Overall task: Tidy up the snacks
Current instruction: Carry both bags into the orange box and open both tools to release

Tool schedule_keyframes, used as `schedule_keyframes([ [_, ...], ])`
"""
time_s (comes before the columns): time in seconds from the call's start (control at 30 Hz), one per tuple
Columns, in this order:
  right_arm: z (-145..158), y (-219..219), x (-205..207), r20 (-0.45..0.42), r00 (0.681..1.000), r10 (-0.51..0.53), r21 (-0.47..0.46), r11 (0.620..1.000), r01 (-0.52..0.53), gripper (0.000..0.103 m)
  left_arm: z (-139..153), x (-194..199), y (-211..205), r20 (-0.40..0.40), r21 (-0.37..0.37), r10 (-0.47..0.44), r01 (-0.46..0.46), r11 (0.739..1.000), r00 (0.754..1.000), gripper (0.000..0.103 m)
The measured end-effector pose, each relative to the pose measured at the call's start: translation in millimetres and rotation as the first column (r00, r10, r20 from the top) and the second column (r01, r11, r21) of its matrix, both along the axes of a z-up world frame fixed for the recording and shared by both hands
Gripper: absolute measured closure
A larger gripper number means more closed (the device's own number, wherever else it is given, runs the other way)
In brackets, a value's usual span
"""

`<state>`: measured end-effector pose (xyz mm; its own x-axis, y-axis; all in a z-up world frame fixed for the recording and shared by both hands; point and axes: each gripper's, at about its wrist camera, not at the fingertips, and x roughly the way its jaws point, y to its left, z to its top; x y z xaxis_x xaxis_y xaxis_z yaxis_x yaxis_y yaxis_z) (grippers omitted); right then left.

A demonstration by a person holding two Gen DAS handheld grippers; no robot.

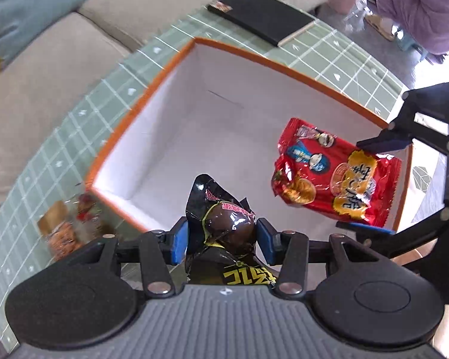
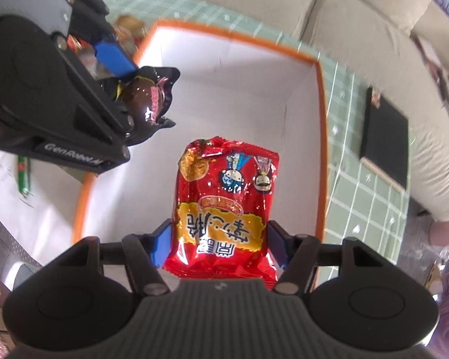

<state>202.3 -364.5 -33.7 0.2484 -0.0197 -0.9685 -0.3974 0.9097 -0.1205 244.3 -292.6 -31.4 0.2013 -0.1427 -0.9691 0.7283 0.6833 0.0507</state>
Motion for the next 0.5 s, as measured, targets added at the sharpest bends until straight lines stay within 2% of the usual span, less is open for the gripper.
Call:
schedule_keyframes([
  [0.23, -39.1, -0.5, 10.8, -0.092, 0.996, 0.000, 0.046, 0.999, 0.004, 0.040, -43.1, 9.0, -10.5, -0.052, 0.085, -0.025, 0.029, 0.996, 0.998, 0.049],
  [0.37, -49.4, 14.9, 8.2, -0.134, 0.990, 0.032, 0.070, 0.997, -0.023, 0.040, -54.6, 10.4, -7.4, -0.065, 0.142, -0.048, 0.057, 0.988, 0.997, 0.049],
  [0.5, -52.5, 28.5, 7.0, -0.159, 0.986, 0.055, 0.102, 0.994, -0.039, 0.040, -57.9, 11.4, -2.9, -0.061, 0.157, -0.063, 0.072, 0.985, 0.996, 0.049],
])
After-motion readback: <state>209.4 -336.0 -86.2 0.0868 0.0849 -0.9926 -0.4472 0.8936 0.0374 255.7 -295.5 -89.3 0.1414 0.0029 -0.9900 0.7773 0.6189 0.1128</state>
